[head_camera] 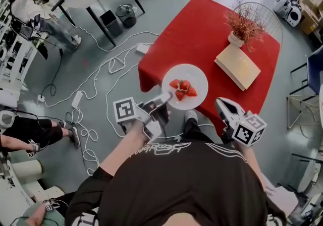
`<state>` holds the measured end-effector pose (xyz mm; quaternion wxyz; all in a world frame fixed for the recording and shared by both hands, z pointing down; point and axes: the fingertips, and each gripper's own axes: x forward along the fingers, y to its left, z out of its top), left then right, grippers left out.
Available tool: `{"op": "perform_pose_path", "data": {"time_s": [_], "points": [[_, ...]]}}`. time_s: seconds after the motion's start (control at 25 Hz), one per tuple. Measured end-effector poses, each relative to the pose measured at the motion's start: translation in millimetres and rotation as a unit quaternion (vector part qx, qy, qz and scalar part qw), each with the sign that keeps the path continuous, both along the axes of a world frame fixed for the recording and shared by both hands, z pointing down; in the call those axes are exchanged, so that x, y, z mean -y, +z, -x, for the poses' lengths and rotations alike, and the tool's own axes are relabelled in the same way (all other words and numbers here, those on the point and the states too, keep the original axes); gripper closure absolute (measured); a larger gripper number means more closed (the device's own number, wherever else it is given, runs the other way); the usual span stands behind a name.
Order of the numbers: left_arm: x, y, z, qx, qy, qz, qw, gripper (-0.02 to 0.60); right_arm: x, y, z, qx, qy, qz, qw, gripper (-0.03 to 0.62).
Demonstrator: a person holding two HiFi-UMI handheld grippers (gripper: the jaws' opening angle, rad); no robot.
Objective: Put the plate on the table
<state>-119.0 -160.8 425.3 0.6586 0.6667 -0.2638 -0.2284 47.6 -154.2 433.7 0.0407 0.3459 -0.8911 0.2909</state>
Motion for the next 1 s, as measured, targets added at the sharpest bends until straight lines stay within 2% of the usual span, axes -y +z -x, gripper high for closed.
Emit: {"op": "perform_pose_path", "data": {"time_s": [0.32, 0.6, 1.0], "points": [[73.3, 0.3, -11.5, 0.009, -0.012, 0.004, 0.9999, 0.566, 62.3, 4.2, -6.5, 0.013, -0.010, 0.015, 1.000, 0.586], [97.3, 4.6, -14.1, 0.015, -0.011, -0.005, 0.9998, 0.566, 68.6, 11.4, -3.0, 0.018, -0.011, 0.016, 1.000, 0.586], [166.4, 15.3, -21.1, 0.026, -0.018, -0.013, 0.9994, 0.566, 106.2, 23.5, -9.8, 0.016, -0.002, 0.035, 0.999, 0.586]]}}
